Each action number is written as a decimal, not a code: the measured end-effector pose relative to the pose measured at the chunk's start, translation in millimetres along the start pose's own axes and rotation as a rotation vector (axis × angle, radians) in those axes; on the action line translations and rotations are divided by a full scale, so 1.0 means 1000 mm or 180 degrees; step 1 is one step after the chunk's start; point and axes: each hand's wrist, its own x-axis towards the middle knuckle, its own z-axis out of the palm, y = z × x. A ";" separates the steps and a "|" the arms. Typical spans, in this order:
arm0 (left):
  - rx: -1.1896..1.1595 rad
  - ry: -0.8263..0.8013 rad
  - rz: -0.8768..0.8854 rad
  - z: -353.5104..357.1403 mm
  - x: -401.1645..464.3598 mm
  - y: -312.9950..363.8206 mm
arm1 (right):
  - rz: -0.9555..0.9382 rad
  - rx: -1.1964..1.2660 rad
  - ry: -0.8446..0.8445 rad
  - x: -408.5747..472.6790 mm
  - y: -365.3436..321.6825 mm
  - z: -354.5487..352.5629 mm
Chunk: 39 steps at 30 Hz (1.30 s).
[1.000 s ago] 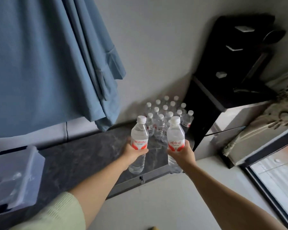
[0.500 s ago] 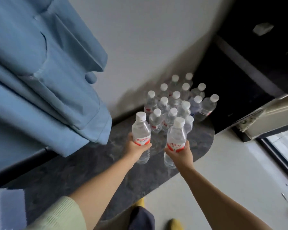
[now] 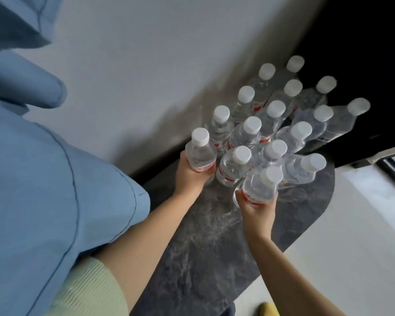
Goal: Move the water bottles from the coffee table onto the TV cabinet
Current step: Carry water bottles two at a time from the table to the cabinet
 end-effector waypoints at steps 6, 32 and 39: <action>-0.0127 -0.0354 0.0455 0.010 0.014 -0.009 | -0.0007 0.0016 0.0106 0.011 0.023 0.011; 0.0850 -0.0412 -0.0009 0.006 -0.100 0.032 | -0.0262 -0.0575 -0.0795 -0.032 -0.018 -0.100; 0.1608 -0.0640 0.0616 -0.001 -0.157 0.124 | -0.0462 -0.1886 -0.1658 -0.022 -0.112 -0.155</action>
